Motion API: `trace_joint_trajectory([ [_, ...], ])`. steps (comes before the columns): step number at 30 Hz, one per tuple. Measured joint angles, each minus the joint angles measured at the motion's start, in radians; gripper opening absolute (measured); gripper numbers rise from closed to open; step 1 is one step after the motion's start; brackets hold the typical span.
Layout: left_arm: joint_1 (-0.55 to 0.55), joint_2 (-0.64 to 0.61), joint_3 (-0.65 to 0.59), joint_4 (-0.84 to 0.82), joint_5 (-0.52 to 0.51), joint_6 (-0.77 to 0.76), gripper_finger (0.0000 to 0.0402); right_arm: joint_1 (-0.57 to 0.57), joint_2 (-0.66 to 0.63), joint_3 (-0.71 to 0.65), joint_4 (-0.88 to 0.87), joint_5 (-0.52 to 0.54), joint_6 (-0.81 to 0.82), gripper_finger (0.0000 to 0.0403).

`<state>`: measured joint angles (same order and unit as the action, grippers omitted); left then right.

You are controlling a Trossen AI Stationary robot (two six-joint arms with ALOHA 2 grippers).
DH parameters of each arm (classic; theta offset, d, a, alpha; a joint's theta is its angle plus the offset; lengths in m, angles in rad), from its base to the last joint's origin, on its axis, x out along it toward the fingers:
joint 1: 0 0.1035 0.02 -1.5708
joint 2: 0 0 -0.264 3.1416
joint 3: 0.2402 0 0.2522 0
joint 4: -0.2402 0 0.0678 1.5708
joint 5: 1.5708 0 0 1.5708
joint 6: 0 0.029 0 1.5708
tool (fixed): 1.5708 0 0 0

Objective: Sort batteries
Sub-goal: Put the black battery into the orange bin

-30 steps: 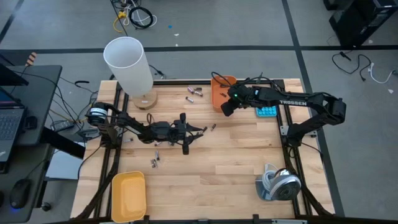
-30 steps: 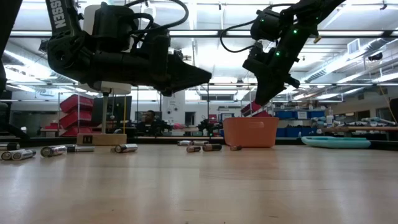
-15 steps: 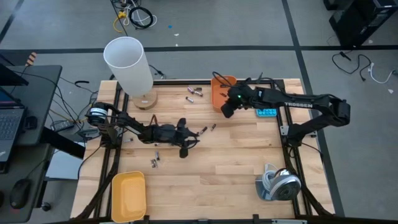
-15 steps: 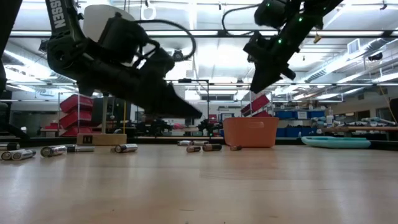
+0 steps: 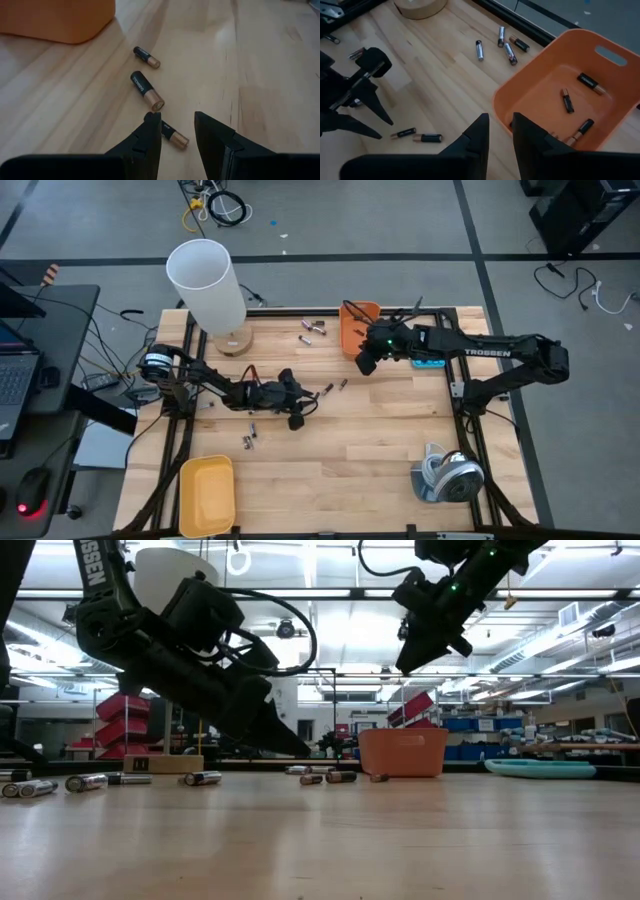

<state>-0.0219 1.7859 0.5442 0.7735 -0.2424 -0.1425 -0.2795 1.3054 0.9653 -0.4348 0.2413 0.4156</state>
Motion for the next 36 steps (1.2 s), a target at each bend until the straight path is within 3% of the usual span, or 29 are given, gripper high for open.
trace_joint_trajectory([
  [36,-0.018,0.000,0.006,-0.021,-0.035,-0.017,0.0123,0.003,0.001,0.000,0.044,0.000,0.000,0.0072],
])
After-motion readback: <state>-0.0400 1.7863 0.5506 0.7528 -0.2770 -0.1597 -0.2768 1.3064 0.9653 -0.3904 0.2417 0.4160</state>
